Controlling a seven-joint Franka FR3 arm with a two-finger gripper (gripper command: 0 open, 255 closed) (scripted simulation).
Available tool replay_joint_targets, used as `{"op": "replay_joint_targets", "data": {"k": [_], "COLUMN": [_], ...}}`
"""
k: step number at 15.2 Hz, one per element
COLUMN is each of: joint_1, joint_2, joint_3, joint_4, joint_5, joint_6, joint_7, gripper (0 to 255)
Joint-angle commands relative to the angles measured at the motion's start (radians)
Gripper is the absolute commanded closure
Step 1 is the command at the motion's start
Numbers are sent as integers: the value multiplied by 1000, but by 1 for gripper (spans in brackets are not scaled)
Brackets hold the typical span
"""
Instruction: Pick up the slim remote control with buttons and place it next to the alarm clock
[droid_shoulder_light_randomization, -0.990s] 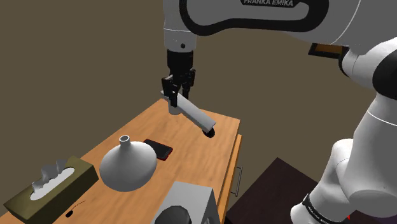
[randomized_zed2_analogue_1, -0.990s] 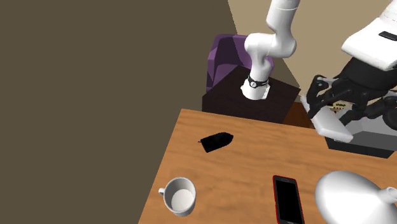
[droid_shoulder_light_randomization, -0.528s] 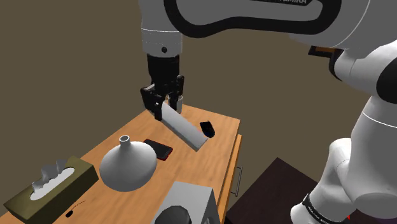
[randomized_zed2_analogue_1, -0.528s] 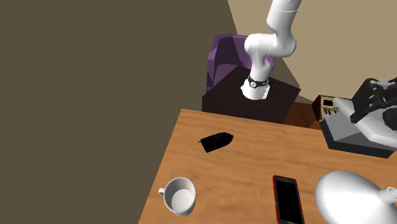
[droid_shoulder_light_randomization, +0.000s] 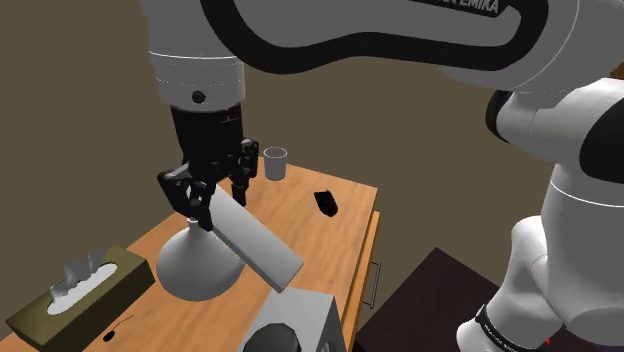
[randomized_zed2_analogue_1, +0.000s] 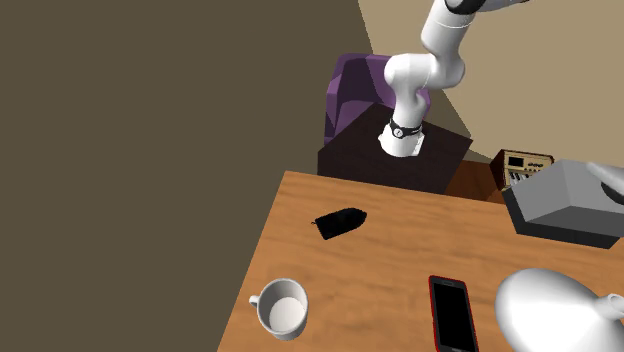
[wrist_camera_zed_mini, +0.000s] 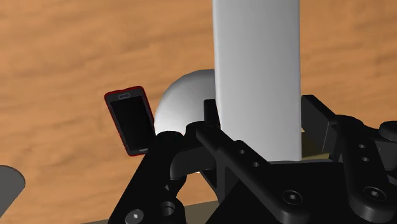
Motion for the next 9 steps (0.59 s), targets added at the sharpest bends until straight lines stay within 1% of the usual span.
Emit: {"op": "replay_joint_targets", "data": {"k": [1, 6, 9], "joint_1": [39, 159, 143], "joint_2": [44, 195, 164], "joint_3": [13, 31, 32], "joint_4": [65, 290, 198], "joint_5": [-18, -74, -63], "joint_6": [-23, -104, -43], "joint_7": [46, 145, 145], "gripper": [255, 255, 255]}}
